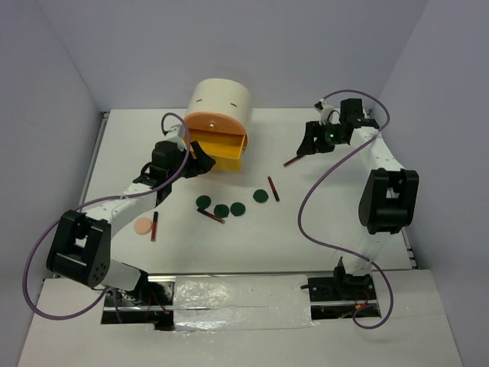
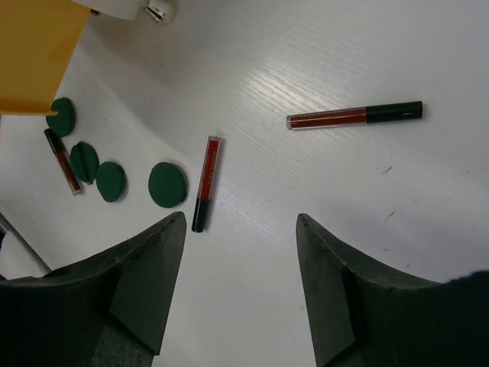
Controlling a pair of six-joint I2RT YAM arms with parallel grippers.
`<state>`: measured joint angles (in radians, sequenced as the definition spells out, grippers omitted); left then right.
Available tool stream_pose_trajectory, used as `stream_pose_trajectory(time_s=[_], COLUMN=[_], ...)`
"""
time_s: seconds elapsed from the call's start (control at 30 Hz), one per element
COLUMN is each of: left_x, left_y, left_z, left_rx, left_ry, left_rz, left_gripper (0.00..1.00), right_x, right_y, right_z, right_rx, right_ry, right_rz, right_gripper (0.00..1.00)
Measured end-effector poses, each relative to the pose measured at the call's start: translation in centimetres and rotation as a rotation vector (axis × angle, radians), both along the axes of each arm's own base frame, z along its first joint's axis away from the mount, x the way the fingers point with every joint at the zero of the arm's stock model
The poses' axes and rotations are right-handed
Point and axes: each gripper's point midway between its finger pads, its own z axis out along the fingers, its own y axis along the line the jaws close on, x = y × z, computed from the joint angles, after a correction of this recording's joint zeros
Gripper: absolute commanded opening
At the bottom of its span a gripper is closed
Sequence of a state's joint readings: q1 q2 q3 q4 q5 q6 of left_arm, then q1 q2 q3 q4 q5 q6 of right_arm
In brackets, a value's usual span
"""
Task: Organize the makeup
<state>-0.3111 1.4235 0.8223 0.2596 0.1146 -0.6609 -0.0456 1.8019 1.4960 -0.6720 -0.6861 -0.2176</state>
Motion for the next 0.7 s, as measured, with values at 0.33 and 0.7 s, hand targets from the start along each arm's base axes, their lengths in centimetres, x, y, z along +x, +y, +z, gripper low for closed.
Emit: stream_pose_trajectory(time_s=[0.33, 0.7], left_x=[-0.6, -4.1], left_y=[0.3, 3.1], left_z=[1.1, 7.5], left_rx=[0.003, 0.05], left_ry=[-0.013, -0.148], left_rz=[-0.001, 0.057], left_gripper=[0.89, 0.97], right_x=[1.1, 3.7], right_y=[-0.2, -1.5], right_z=[-1.5, -3.4], right_rx=[-0.021, -0.147], right_ry=[0.093, 0.142], right_rz=[-0.159, -0.391], right_gripper=[1.0, 1.0])
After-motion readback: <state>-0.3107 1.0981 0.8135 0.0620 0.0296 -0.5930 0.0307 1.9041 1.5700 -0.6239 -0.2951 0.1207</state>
